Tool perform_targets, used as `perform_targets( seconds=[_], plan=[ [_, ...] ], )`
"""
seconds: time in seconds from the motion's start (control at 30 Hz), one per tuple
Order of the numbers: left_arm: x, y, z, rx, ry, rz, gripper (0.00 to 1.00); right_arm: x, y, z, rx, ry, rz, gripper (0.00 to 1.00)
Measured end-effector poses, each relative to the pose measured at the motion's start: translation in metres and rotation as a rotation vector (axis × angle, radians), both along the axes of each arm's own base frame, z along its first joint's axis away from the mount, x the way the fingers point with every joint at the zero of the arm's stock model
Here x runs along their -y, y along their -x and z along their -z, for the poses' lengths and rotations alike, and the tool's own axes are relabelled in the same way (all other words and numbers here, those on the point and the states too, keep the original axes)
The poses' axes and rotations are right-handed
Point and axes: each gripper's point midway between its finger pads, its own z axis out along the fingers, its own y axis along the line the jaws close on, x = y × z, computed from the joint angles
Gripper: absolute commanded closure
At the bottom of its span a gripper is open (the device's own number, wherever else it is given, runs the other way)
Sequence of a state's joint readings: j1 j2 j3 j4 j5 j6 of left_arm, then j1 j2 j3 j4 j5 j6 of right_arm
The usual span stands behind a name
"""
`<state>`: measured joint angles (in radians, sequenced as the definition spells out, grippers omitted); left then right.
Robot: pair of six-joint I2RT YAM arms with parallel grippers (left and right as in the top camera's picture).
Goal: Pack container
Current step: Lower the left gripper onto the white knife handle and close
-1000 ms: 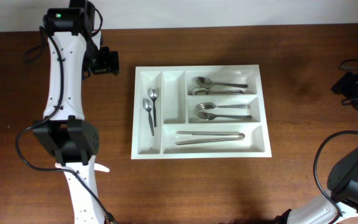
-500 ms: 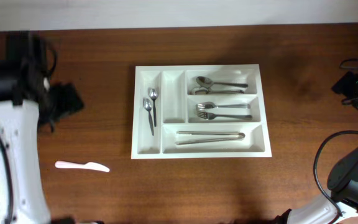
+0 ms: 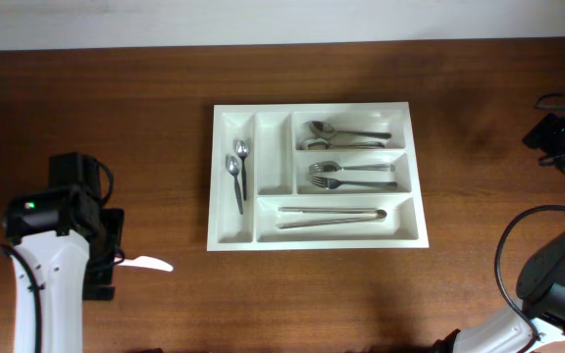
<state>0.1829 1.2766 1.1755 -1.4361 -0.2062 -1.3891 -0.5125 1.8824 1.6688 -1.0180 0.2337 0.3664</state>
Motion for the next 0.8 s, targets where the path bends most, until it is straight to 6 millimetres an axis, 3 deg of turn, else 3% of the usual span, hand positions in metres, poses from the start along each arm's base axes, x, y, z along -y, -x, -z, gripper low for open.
perform_targets(
  seconds=[0.13, 0.27, 0.47, 0.67, 0.8],
  plan=[
    [-0.007, -0.020, 0.018, 0.100, -0.012, -0.106, 0.01, 0.000, 0.000, 0.000, 0.000, 0.000, 0.000, 0.01],
    [-0.022, -0.028, 0.024, 0.141, -0.008, -0.203, 0.01, 0.000, 0.000, 0.000, 0.000, 0.000, 0.000, 0.01],
    [-0.047, -0.025, 0.047, 0.063, 0.015, -0.296, 0.01, 0.000, 0.000, 0.000, 0.000, 0.000, 0.000, 0.01],
    [-0.049, -0.024, 0.085, -0.080, 0.074, -0.288, 0.01, 0.000, 0.000, 0.000, 0.000, 0.000, 0.000, 0.01],
    [-0.053, -0.038, 0.107, -0.093, 0.090, -0.248, 0.01, 0.000, 0.000, 0.000, 0.000, 0.000, 0.000, 0.01]
  ],
)
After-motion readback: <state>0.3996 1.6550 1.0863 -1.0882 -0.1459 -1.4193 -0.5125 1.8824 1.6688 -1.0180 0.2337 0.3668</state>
